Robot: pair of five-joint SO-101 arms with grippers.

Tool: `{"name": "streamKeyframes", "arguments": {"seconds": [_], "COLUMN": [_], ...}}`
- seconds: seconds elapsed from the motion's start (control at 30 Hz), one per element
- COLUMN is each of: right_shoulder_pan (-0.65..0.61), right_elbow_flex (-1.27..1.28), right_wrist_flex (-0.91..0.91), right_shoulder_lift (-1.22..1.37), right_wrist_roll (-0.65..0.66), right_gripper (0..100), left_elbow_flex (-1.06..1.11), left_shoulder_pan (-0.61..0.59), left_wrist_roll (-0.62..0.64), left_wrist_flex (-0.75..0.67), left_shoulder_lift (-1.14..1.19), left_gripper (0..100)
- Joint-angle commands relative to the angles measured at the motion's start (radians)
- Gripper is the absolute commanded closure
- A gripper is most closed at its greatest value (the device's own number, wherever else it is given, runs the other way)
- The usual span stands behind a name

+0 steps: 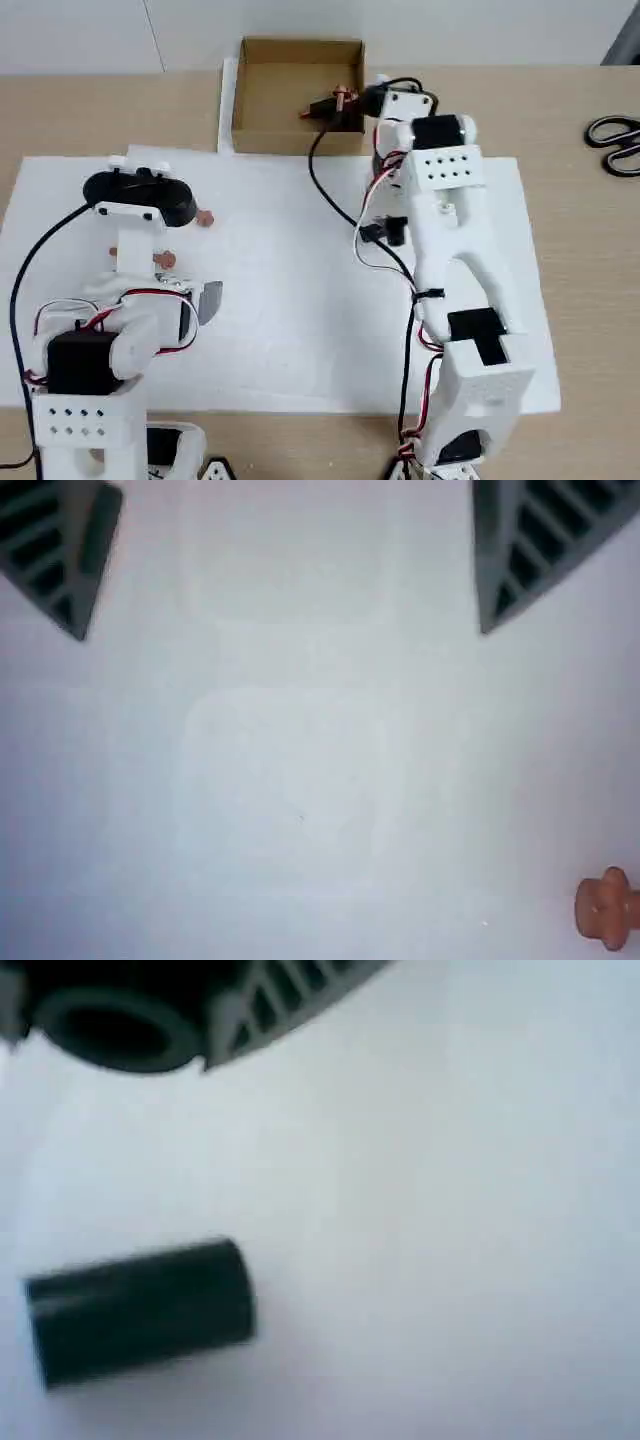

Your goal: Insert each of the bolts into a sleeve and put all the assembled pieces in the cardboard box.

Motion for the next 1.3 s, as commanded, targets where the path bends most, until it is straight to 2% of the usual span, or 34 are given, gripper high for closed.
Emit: {"name": "streamKeyframes", "arguments": {"seconds": [0.0,0.1,0.3,0.6,0.8,0.97,1.27], "right_shoulder_pan": [0.008,0.007,0.001,-0.008,-0.005,-0.008,0.001], "right_elbow_flex": [0.040,0.060,0.060,0.060,0.060,0.060,0.055], "right_wrist_flex": [0.004,-0.008,-0.024,0.007,0.013,0.001,0.024], "right_shoulder_lift": [0.021,0.079,0.208,0.245,0.252,0.254,0.205], "right_wrist_roll": [0.071,0.084,0.091,0.109,0.114,0.184,0.203], "right_gripper": [99.1,98.4,87.4,83.8,84.6,99.8,99.5], "left_elbow_flex": [-0.010,-0.005,-0.005,-0.005,-0.004,-0.004,-0.035], "left_shoulder_pan": [-0.005,-0.005,-0.005,-0.005,-0.005,-0.005,-0.005], "left_wrist_roll": [-0.003,-0.003,-0.003,-0.003,-0.003,-0.003,-0.002], "left_wrist_flex": [-0.017,-0.017,-0.012,-0.011,-0.011,-0.011,-0.014], "left_shoulder_lift": [-0.009,-0.009,-0.009,-0.009,-0.009,-0.009,-0.003], "left_gripper": [76,76,76,76,76,76,76]}}
